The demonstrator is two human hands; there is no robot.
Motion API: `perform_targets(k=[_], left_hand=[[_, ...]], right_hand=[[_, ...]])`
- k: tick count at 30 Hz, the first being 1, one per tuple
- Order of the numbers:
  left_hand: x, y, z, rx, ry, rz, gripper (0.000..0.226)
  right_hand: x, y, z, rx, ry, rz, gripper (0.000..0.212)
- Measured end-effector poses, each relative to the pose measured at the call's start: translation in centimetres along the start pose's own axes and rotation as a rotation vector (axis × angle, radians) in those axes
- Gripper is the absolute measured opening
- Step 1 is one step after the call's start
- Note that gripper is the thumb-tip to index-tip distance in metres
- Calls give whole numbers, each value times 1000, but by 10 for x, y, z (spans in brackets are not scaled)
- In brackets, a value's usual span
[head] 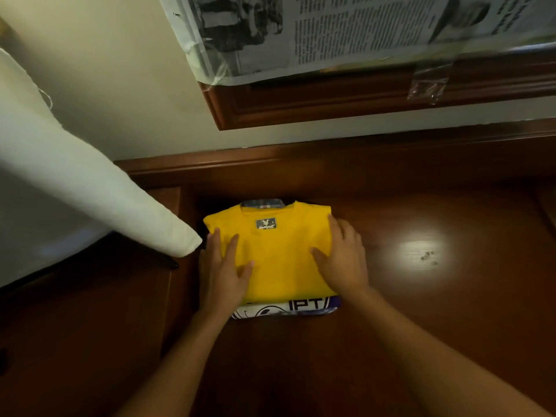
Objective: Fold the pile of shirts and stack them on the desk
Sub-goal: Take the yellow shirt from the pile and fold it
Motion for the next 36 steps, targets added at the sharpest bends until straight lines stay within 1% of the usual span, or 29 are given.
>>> perform_targets(k=[1,3,5,8,13,16,19,23,25,26,28,30,32,36], left_hand=[[-2,8,-3,-47,56,63,76],[-9,24,-5,-140,75,164,83],[-19,35,-8,-200,2,212,90],[-32,41,-13,-203,-76,173,90],[-35,42,-12,-156,-50,180,88],[-36,41,-10,-155,-51,144,88],[-36,39,-10,-198,-80,120,90],[-29,33,-7,-309,-151,105,89],[-18,24,-15,-318,-165,120,86],[-10,18,-22,-297,-148,131,83],[11,7,-40,-233,-89,113,75],[34,-2,-61,-202,-53,43,70],[57,-6,-81,-206,-47,-27,67],[102,-2,-117,-220,-54,-89,63]], right_hand=[[-8,7,-8,44,-113,-121,81],[-22,25,-19,53,-285,-274,81],[-26,48,-23,2,-337,-340,81],[-19,70,-24,-89,-289,-343,83],[-19,80,-20,-83,-267,-340,84],[-21,80,-16,-127,-257,-344,85],[-22,75,-12,-208,-265,-352,87],[-25,55,-16,-296,-285,-309,93],[-23,41,-28,-286,-269,-239,99],[-21,32,-36,-276,-253,-203,98],[-14,15,-56,-255,-215,-144,87],[-4,-5,-77,-201,-177,-96,78],[9,-29,-101,-150,-131,-46,77],[46,-77,-154,-90,-9,40,78]])
Point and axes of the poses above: each hand's wrist, its own z-axis towards the middle knuckle, its own y-axis out of the palm, x = y × z, the point moved 3 cm from there along z, towards the middle knuckle, and after that the axes turned 14 degrees about -z, right-handed, at the moved point
